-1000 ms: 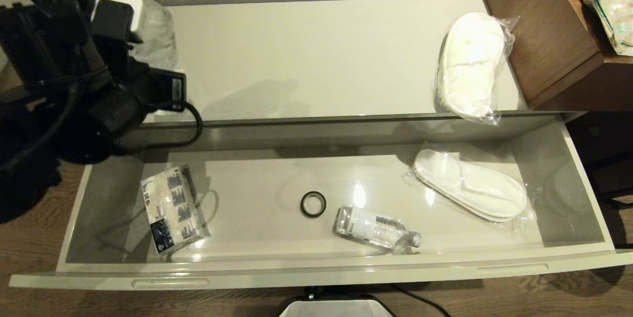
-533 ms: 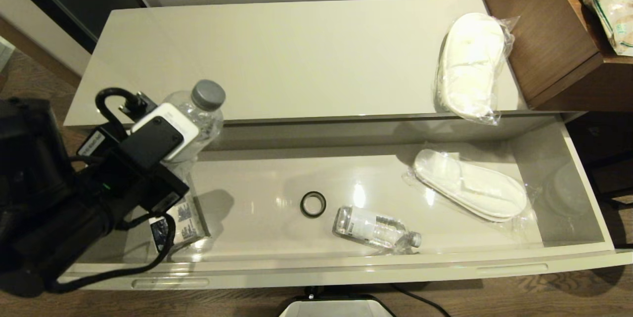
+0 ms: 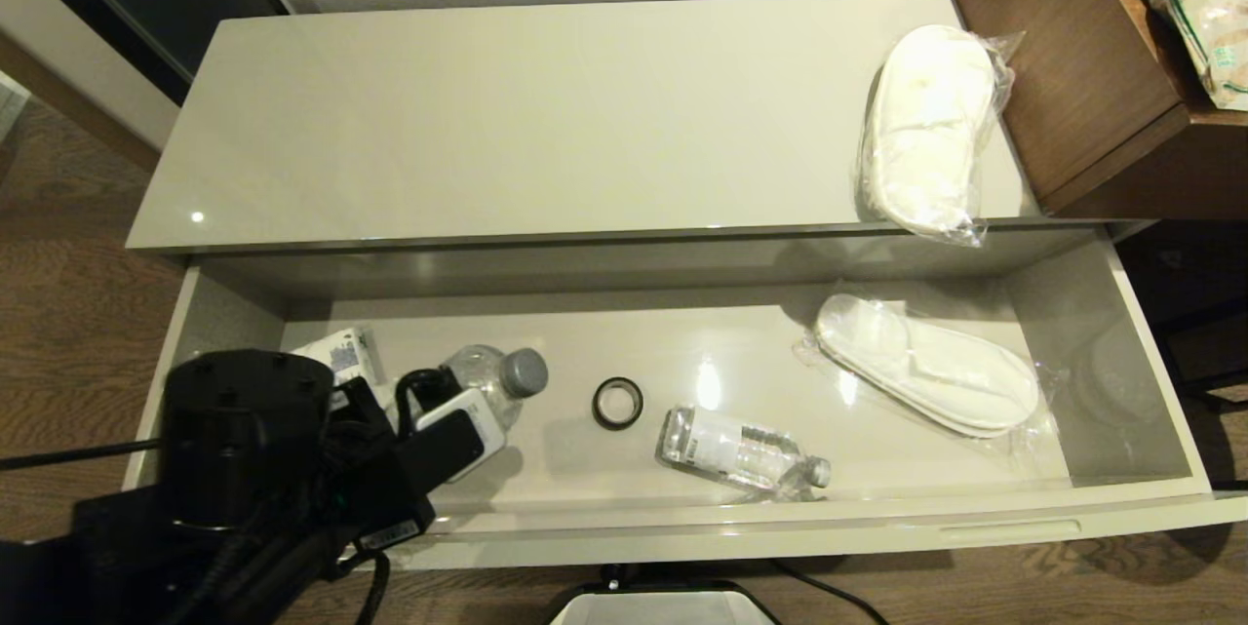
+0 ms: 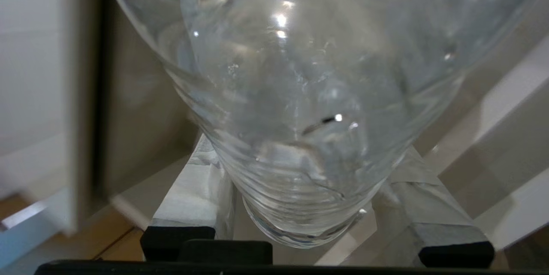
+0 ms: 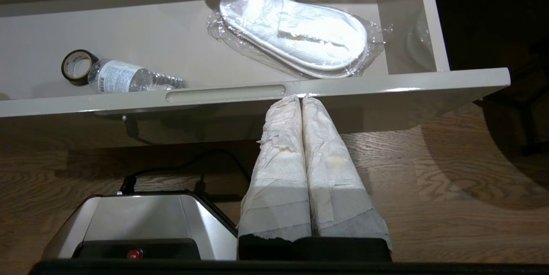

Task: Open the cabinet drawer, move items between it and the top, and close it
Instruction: Put the mineral water in the drawer

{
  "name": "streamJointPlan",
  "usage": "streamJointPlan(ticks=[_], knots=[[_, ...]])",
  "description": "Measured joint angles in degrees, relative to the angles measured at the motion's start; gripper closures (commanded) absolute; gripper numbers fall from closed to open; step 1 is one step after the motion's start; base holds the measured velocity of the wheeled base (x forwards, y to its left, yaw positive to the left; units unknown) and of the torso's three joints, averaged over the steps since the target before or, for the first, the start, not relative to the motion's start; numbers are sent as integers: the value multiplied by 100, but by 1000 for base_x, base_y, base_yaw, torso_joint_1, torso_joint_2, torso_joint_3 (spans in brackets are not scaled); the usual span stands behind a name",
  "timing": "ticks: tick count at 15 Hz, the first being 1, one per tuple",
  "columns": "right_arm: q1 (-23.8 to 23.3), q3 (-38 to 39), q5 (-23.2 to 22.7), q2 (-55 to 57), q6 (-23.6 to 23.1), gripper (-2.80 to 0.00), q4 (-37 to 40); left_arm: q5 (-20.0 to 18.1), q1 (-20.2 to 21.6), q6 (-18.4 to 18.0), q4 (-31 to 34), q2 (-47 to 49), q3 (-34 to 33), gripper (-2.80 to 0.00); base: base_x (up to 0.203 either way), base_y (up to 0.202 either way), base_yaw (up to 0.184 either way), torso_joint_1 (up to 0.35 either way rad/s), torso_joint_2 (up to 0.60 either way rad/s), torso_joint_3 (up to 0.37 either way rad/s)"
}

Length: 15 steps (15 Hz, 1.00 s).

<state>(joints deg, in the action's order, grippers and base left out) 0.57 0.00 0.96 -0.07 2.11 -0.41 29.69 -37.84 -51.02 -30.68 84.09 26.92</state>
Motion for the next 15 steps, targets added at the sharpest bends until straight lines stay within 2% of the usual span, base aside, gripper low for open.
streamJointPlan(ticks=[4, 9, 10, 15], knots=[[2, 0, 0, 0, 0, 0, 0, 70, -22, -17, -886, 1458, 15, 0, 0, 0, 0, 0, 0, 0], [3, 0, -2, 0, 0, 0, 1, 279, -72, -499, -3031, 3330, 103, 0, 0, 0, 0, 0, 0, 0], [-2, -5, -7, 0, 0, 0, -9, 291, -28, -563, -3289, 3649, 166, 0, 0, 0, 0, 14, 56, -27], [0, 0, 8, 2, 1, 0, -5, 363, -184, -755, -3498, 4468, 372, 0, 0, 0, 0, 0, 0, 0]])
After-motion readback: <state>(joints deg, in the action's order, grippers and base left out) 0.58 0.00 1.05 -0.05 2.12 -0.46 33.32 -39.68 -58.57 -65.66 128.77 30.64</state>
